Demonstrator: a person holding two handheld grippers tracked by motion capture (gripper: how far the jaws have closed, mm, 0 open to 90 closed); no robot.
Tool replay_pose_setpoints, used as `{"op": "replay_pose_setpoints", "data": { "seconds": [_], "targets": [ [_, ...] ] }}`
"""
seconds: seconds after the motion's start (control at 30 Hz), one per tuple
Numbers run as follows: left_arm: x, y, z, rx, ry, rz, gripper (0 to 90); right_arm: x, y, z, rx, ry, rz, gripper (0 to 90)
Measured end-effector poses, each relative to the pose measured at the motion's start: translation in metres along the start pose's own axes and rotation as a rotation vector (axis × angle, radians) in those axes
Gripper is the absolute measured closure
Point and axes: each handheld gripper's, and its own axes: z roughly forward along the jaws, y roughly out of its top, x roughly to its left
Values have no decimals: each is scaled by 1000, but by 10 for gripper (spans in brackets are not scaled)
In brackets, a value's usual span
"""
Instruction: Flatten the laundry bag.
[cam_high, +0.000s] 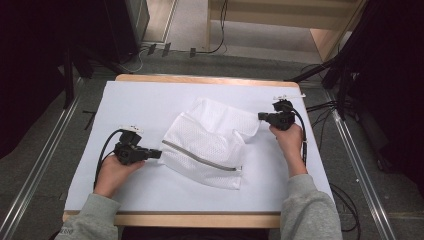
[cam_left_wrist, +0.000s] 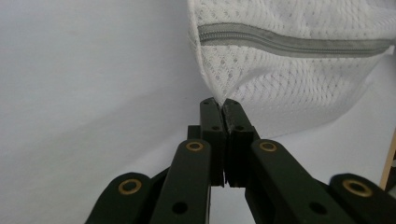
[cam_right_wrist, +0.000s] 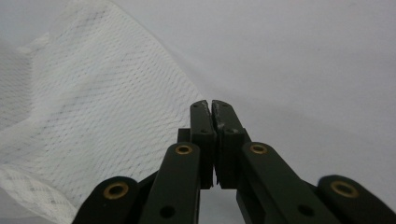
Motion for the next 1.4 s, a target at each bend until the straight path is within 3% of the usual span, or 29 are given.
{"op": "replay_pose_setpoints", "data": {
  "seconds": [0.2, 0.47, 0.77, 0.87, 1.03, 1.17, 1.4],
  "targets": [
    [16, -4, -9, -1, 16, -45, 900, -1, -1, 0, 2, -7, 7, 893],
    [32, -10, -16, 31, 52, -80, 899, -2, -1, 0, 11, -16, -1, 893],
    [47, -15, -26, 31, 78, -116, 899, -1, -2, 1, 15, -13, -1, 893],
    [50, -16, -28, 40, 109, -118, 899, -1, -2, 2, 16, -13, -2, 893],
    [52, -16, -33, 14, 141, -124, 900, 2, -2, 4, 31, -1, -20, 893],
    [54, -17, -34, 13, 140, -132, 900, 1, -1, 3, 13, -19, -6, 894],
    [53, -17, -27, 39, 124, -130, 898, -3, -6, 9, 69, -62, 2, 894]
  ]
}}
